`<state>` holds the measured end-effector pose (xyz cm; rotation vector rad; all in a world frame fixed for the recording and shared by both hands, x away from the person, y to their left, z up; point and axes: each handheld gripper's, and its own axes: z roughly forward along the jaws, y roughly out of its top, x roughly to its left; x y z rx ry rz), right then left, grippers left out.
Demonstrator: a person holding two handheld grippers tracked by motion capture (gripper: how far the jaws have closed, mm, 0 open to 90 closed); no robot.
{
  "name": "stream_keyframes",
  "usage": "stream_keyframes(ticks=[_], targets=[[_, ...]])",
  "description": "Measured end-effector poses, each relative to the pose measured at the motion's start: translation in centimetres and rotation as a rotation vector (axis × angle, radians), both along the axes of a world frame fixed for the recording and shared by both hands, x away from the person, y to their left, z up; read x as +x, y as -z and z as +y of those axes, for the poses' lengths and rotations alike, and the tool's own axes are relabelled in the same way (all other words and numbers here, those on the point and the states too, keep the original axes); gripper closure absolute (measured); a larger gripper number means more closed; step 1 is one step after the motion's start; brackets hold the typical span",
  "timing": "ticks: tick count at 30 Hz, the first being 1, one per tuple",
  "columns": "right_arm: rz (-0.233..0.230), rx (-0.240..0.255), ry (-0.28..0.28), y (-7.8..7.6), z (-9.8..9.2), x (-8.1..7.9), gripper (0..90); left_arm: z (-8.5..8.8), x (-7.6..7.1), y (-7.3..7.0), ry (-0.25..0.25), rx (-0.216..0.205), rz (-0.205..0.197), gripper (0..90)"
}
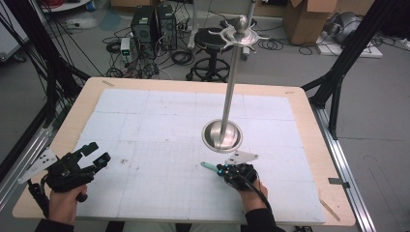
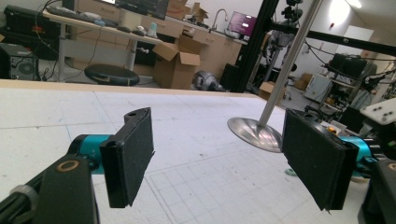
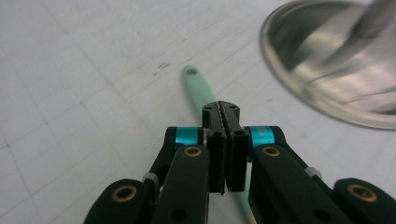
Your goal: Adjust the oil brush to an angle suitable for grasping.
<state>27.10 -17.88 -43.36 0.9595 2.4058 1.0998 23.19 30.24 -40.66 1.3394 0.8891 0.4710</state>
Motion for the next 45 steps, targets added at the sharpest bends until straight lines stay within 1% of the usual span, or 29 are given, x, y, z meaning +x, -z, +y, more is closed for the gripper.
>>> stream_keyframes(ticks=[1,2,3,4,5,7,9,10,12,13,14,17,18,19,20,22,23,24,25,26,27,30,31,32,34,35,38,45], targets=[[0.0,0.0,0.0,0.0,0.0,0.0,89.0,0.0,0.0,0.0,0.0,0.001,0.003,25.8],[-0.025,0.026,0.023,-0.8,-1.0,-0.4,89.0,0.0,0.1,0.1,0.004,0.007,0.005,25.8],[-0.038,0.036,0.031,-1.2,-1.6,-0.7,89.0,-0.1,0.1,0.0,0.007,0.01,0.005,25.8],[-0.046,0.047,0.044,-1.6,-2.1,-1.0,89.0,-0.1,0.1,0.0,0.007,0.01,0.005,25.8],[-0.046,0.047,0.044,-1.6,-2.1,-1.0,89.0,-0.2,0.1,0.0,0.009,0.012,0.005,25.8],[-0.078,0.065,0.07,-2.4,-3.6,-1.8,88.9,-0.4,0.1,0.0,0.013,0.017,0.006,25.8],[-0.101,0.081,0.088,-3.1,-4.7,-2.5,88.9,-0.5,0.1,0.1,0.017,0.021,0.008,25.8],[-0.135,0.109,0.104,-3.7,-6.0,-3.4,88.2,-0.5,0.2,0.1,0.018,0.024,0.009,25.8],[-0.163,0.137,0.114,-4.2,-7.1,-4.3,86.9,-0.6,0.2,0.1,0.019,0.027,0.01,25.8],[-0.163,0.137,0.114,-4.2,-7.1,-4.3,86.9,-0.6,0.2,0.1,0.019,0.027,0.01,25.8],[-0.187,0.157,0.127,-4.5,-8.0,-4.9,84.9,-0.6,0.2,0.1,0.021,0.027,0.01,25.8],[-0.212,0.169,0.137,-4.6,-8.9,-5.5,81.6,-0.7,0.4,0.2,0.033,0.024,0.011,25.8],[-0.222,0.165,0.149,-4.6,-9.4,-5.7,78.8,-0.8,0.4,0.2,0.034,0.023,0.01,25.8],[-0.228,0.159,0.166,-4.6,-10.1,-6.1,73.6,-0.8,0.4,0.2,0.036,0.024,0.01,25.8],[-0.228,0.159,0.166,-4.6,-10.1,-6.1,73.6,-0.8,0.5,0.2,0.037,0.023,0.01,25.8],[-0.242,0.163,0.197,-4.6,-11.1,-6.6,60.5,-0.9,0.6,0.2,0.037,0.019,0.008,25.6],[-0.249,0.172,0.225,-4.7,-11.6,-6.9,51.2,-0.9,0.7,0.2,0.037,0.018,0.008,25.5],[-0.257,0.185,0.249,-4.7,-12.0,-7.1,45.4,-0.9,0.7,0.2,0.036,0.019,0.009,25.4],[-0.275,0.204,0.276,-4.7,-12.8,-7.6,36.0,-1.0,0.8,0.2,0.036,0.019,0.01,25.2],[-0.275,0.204,0.276,-4.7,-12.8,-7.6,36.0,-1.0,0.8,0.3,0.037,0.02,0.012,25.2],[-0.273,0.233,0.294,-4.5,-13.3,-7.9,29.9,-1.1,0.9,0.3,0.039,0.02,0.011,25.1],[-0.271,0.231,0.304,-4.5,-13.6,-8.0,25.7,-1.2,1.0,0.3,0.043,0.024,0.012,25.0],[-0.28,0.233,0.323,-4.5,-13.6,-8.1,18.9,-1.1,1.0,0.3,0.044,0.022,0.013,24.8],[-0.283,0.233,0.33,-4.5,-13.6,-8.0,17.6,-1.1,0.9,0.3,0.046,0.023,0.012,24.8],[-0.282,0.236,0.336,-4.5,-13.5,-8.0,17.5,-1.1,0.8,0.3,0.049,0.022,0.01,24.8],[-0.286,0.227,0.337,-4.5,-13.4,-8.0,16.9,-1.1,0.8,0.3,0.053,0.022,0.011,24.7],[-0.284,0.224,0.335,-4.5,-13.3,-7.9,16.8,-1.2,0.8,0.3,0.055,0.029,0.013,24.8],[-0.254,0.211,0.319,-4.1,-13.0,-7.4,16.7,-1.4,1.0,0.4,0.058,0.027,0.02,24.8]])
